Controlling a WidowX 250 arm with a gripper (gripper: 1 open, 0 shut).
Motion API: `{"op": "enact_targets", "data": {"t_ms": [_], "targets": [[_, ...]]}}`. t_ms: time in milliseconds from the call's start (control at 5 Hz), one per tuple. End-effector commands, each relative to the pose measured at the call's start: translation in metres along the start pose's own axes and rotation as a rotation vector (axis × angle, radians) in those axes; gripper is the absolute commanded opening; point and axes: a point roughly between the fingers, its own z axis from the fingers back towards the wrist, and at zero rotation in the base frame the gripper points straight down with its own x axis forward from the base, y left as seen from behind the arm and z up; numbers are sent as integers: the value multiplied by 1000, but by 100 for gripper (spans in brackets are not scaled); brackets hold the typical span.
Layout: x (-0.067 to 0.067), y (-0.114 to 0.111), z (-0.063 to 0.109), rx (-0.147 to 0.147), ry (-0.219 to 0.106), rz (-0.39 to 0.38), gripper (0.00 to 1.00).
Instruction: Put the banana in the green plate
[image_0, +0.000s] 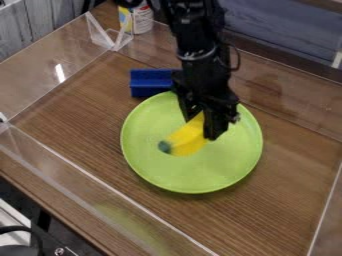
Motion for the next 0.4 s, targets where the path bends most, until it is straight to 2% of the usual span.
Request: {"op": "enact_targets", "data": {"t_ms": [0,200], "targets": [[-1,2,-7,9,-15,-18,0],[-6,6,-17,10,-3,-16,0]]}}
